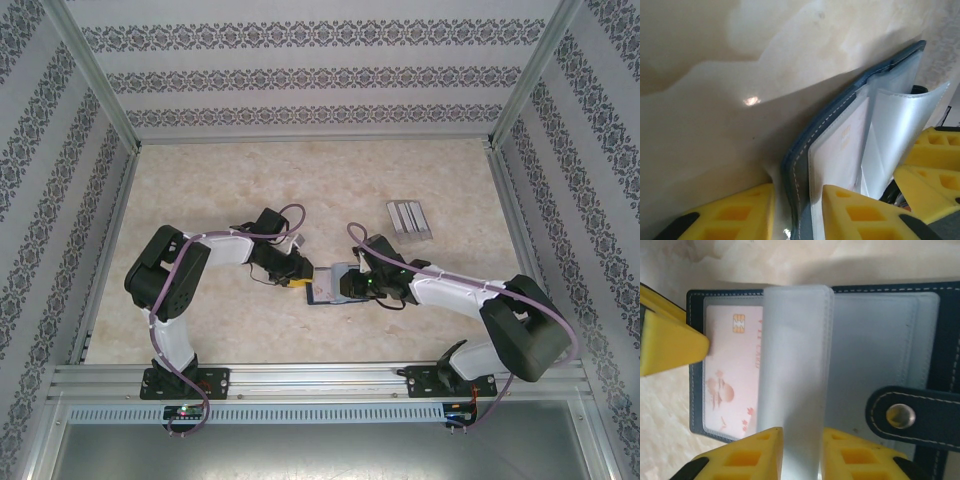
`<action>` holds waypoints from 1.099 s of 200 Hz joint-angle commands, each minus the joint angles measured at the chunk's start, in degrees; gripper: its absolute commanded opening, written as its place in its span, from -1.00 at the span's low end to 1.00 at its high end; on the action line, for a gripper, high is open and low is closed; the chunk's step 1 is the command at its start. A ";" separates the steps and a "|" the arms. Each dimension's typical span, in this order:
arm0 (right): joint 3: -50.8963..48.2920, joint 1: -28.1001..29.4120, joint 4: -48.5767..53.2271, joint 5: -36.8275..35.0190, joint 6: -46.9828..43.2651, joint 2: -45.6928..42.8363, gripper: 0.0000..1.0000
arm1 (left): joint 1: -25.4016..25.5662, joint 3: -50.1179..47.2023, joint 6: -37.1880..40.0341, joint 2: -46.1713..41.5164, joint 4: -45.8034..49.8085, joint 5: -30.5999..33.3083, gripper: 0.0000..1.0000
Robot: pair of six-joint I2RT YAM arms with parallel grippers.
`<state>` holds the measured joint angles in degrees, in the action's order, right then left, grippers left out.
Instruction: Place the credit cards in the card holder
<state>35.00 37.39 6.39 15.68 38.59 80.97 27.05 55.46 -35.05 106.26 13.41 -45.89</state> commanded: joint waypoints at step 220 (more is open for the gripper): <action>-8.81 -5.68 -33.22 13.41 17.37 1.34 -0.46 | 0.98 1.75 -12.98 -6.77 -5.36 0.89 -0.29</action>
<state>27.11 32.08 -19.57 25.93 50.15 81.89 27.40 59.51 -43.88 97.82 12.60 -41.89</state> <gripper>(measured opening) 0.272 0.420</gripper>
